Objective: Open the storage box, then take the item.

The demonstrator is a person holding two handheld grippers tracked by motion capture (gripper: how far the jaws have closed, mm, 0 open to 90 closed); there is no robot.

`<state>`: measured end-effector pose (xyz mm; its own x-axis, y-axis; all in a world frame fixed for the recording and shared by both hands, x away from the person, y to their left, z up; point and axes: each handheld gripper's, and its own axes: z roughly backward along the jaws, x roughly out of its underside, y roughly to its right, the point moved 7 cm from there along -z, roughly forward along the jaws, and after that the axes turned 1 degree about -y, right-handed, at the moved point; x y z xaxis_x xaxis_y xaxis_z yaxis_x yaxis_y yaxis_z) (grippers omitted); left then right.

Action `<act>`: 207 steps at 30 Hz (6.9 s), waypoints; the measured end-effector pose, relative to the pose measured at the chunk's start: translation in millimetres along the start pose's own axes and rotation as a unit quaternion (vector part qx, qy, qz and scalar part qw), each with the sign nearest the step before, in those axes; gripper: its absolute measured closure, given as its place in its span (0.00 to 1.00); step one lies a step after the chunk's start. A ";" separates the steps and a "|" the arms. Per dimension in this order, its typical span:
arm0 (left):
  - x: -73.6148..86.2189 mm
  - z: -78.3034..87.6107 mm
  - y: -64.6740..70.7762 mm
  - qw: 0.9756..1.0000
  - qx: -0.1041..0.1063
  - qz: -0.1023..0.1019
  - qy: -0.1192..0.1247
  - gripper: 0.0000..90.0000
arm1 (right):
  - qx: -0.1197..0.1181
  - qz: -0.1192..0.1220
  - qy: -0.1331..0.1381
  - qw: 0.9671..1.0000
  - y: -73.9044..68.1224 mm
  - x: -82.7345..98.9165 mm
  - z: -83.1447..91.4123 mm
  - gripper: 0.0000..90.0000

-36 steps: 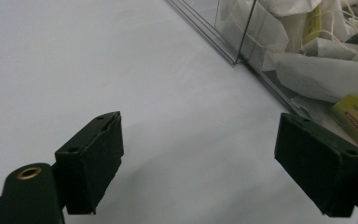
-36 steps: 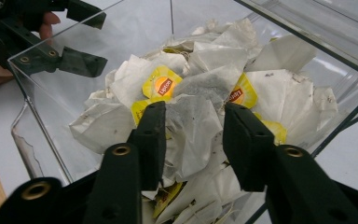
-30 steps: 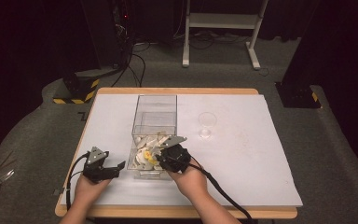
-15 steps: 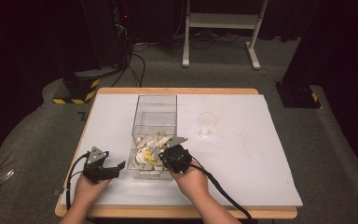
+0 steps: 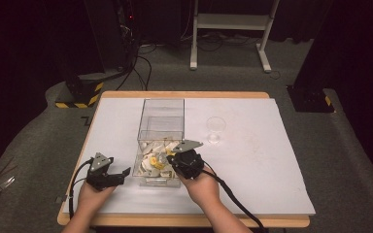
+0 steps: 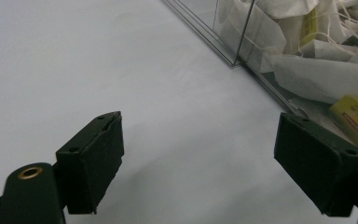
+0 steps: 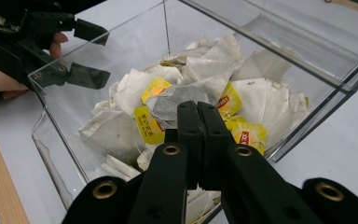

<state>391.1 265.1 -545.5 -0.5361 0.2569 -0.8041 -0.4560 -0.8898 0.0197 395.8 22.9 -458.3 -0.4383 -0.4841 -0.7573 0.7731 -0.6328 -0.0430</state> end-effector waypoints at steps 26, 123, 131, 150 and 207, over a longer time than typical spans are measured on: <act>-0.3 -0.2 0.8 1.000 0.003 0.001 0.000 0.18 | -0.001 -0.015 0.074 0.997 9.8 -24.8 31.9 0.99; -0.8 0.8 4.4 1.000 0.023 -0.012 0.008 0.18 | 0.178 -0.102 0.095 0.974 183.2 -28.5 85.7 0.99; -0.8 1.2 4.6 1.000 0.025 -0.012 0.008 0.18 | 0.188 -0.108 0.077 0.973 189.5 -19.3 78.0 0.99; -1.2 1.5 3.9 1.000 0.025 -0.013 0.011 0.18 | 0.191 -0.109 0.042 0.975 194.4 -6.6 55.3 0.99; -1.3 1.7 4.4 0.999 0.026 -0.016 0.012 0.18 | 0.180 -0.112 0.040 0.976 175.1 7.1 50.4 0.70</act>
<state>388.6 261.5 -543.3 -0.5036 0.2751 -0.8190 -0.5099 -0.8599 0.0247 504.9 -121.8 -438.4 -0.5288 -0.2696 -0.8048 0.4443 -0.8959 0.0081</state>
